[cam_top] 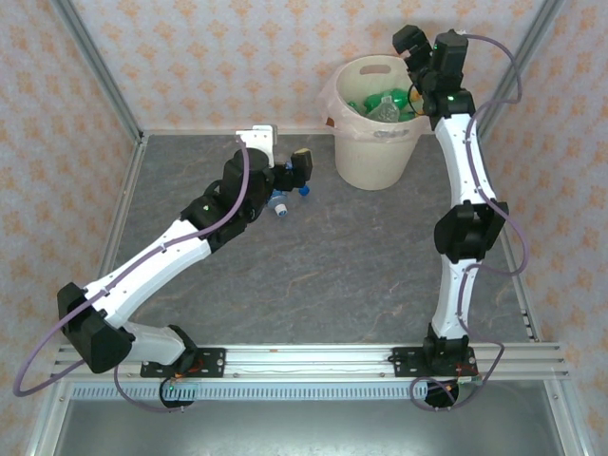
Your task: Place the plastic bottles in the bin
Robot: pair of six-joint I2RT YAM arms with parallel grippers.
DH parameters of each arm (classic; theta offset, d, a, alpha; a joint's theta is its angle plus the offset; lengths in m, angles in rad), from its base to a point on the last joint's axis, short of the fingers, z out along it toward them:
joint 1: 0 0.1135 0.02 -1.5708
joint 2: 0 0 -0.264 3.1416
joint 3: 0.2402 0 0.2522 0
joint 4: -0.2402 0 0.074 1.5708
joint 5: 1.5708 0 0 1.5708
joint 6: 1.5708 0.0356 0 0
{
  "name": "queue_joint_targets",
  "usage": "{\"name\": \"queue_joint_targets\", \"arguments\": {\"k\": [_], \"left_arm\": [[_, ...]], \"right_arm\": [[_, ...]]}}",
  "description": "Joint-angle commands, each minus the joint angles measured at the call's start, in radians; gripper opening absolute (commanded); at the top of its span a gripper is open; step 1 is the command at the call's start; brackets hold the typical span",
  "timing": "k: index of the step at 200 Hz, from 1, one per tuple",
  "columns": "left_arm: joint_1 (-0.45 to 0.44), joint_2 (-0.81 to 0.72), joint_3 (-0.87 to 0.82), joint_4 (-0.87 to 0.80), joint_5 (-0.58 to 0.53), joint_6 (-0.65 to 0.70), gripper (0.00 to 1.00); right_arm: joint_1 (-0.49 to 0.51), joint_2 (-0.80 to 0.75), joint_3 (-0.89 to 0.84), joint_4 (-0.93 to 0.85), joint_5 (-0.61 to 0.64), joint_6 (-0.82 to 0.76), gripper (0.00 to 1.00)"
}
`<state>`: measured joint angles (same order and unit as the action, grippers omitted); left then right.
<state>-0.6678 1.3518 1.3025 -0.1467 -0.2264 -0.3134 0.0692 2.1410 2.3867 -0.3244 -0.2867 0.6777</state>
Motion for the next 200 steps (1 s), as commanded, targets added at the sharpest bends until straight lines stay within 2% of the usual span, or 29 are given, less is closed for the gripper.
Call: {"name": "queue_joint_targets", "arguments": {"k": [1,51,96,133,159,200], "left_arm": [[-0.001,0.032,0.037,-0.030,-0.031,-0.010,0.99],[0.011,0.068,0.030,-0.012,-0.040,-0.039,0.99],[0.051,0.114,0.015,-0.002,-0.026,-0.127,0.99],[0.118,0.139,-0.005,-0.002,0.047,-0.243,0.96],[0.155,0.158,-0.028,-0.008,0.056,-0.341,0.94],[0.214,0.223,-0.031,-0.046,0.127,-0.456,0.90]], "right_arm": [[0.001,-0.092,-0.021,-0.018,0.024,-0.055,1.00],[0.001,-0.196,-0.105,-0.040,-0.015,-0.129,1.00],[0.002,-0.299,-0.209,-0.062,-0.057,-0.213,1.00],[0.018,-0.437,-0.381,-0.021,-0.109,-0.283,1.00],[0.031,-0.545,-0.506,0.003,-0.143,-0.322,1.00],[0.039,-0.728,-0.708,0.067,-0.172,-0.320,1.00]]}}
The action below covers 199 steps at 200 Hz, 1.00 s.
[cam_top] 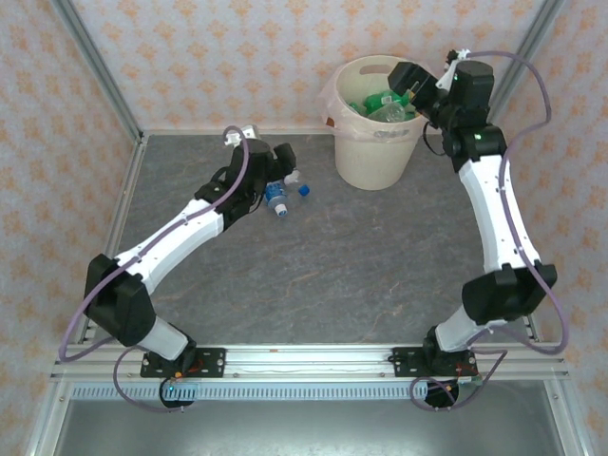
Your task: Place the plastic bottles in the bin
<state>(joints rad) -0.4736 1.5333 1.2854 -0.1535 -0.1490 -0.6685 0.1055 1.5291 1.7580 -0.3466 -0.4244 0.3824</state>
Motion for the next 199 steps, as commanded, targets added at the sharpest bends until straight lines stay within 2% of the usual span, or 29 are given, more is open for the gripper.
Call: {"name": "queue_joint_targets", "arguments": {"k": [1,66,94,113,149,199], "left_arm": [[0.021,0.042,-0.014,-0.039,0.052,-0.102,0.90],[0.023,0.164,0.040,-0.169,0.071,-0.114,0.83],[0.027,0.208,0.037,-0.181,0.100,-0.103,0.76],[0.032,0.232,0.040,-0.202,0.117,-0.108,0.71],[0.032,0.250,0.012,-0.184,0.148,-0.130,0.67],[0.036,0.339,0.042,-0.184,0.185,-0.130,0.57]], "right_arm": [[0.003,-0.119,-0.083,0.091,-0.035,-0.024,1.00],[0.006,-0.223,-0.161,0.088,-0.058,-0.048,1.00],[0.008,-0.238,-0.189,0.096,-0.066,-0.040,1.00],[0.010,-0.235,-0.194,0.093,-0.107,-0.040,1.00],[0.009,-0.225,-0.207,0.080,-0.227,-0.045,1.00],[0.016,-0.238,-0.247,0.085,-0.252,-0.051,1.00]]}}
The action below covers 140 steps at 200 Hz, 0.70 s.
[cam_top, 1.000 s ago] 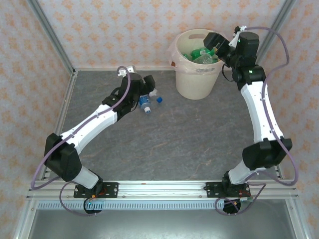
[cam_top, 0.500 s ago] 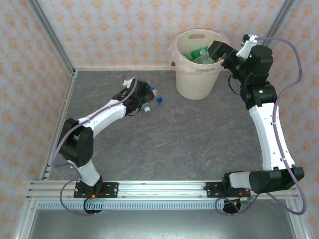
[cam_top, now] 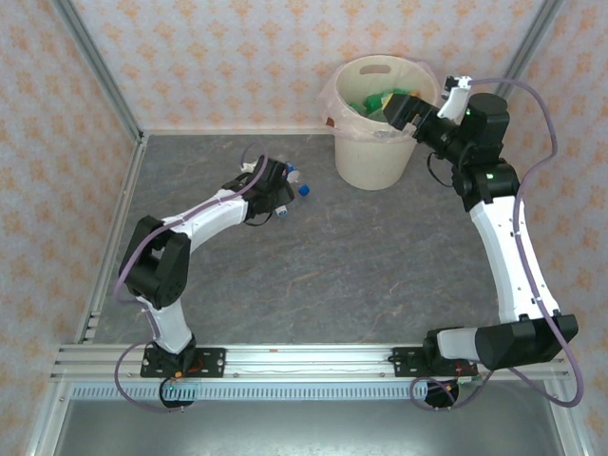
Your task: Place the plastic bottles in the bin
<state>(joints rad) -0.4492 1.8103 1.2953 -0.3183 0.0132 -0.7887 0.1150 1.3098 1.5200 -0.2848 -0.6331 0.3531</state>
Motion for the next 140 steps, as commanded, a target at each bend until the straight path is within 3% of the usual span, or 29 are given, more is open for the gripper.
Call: {"name": "queue_joint_targets", "arguments": {"k": [1,140], "left_arm": [[0.012,0.065,0.033,-0.021,0.022,-0.010,0.57],[0.031,0.152,-0.012,0.091,0.057,-0.024,0.51]], "right_arm": [[0.007,-0.018,-0.010,0.023,-0.043,-0.022,1.00],[0.041,0.033,0.019,0.016,-0.037,-0.033,1.00]]}}
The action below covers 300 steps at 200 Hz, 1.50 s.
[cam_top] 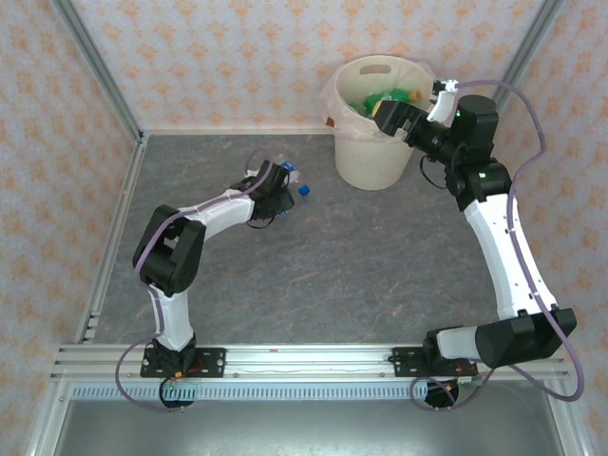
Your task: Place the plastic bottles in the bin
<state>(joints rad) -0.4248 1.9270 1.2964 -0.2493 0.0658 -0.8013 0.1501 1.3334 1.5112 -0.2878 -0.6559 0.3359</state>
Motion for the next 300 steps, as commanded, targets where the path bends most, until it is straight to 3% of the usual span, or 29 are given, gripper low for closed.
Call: {"name": "queue_joint_targets", "arguments": {"k": [1,58,93,137,211,300], "left_arm": [[0.007,0.036,-0.013,0.022,0.005,-0.012,0.52],[0.008,0.055,-0.028,0.039,0.008,-0.011,0.51],[0.011,0.055,-0.027,0.049,0.005,-0.006,0.32],[0.011,0.005,-0.040,0.054,-0.016,-0.003,0.22],[-0.001,-0.241,-0.181,0.154,-0.043,0.008,0.21],[-0.181,-0.434,-0.146,0.248,-0.120,0.258,0.22]], "right_arm": [[0.005,0.009,0.027,0.019,-0.013,-0.015,1.00],[0.007,0.031,0.041,0.020,-0.018,-0.017,1.00],[0.011,0.035,0.047,0.012,-0.012,-0.023,1.00],[0.011,0.035,0.050,0.008,-0.008,-0.020,1.00],[0.012,0.012,0.028,0.060,-0.054,0.029,1.00],[0.012,0.023,-0.009,0.168,-0.177,0.133,0.97]]}}
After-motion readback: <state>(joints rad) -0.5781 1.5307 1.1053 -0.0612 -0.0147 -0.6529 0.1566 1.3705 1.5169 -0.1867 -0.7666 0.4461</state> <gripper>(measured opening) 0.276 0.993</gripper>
